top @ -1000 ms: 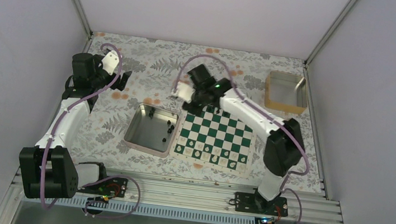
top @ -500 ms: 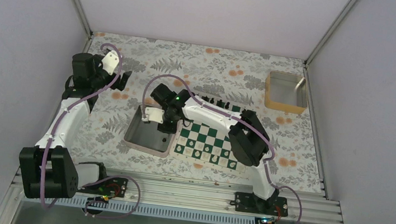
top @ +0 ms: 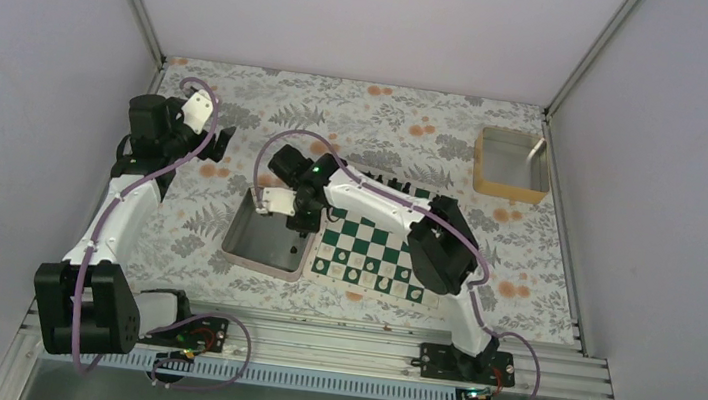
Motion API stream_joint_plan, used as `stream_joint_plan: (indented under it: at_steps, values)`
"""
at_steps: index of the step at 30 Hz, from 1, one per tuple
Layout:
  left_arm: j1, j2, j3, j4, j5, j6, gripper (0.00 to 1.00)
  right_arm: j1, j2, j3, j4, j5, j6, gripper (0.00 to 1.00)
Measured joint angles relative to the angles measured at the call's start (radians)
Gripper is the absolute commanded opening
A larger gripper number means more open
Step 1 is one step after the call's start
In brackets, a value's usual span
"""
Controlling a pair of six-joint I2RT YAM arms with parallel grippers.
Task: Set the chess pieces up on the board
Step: Pick up the chess piece from the storage box.
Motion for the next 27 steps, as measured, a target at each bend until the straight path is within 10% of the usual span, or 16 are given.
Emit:
stream_joint_plan:
  at_steps: [27]
  values:
    - [0.0, -0.001, 0.0, 0.0, 0.0, 0.0, 1.0, 0.002, 0.094, 0.093, -0.116, 0.045, -0.037, 0.34]
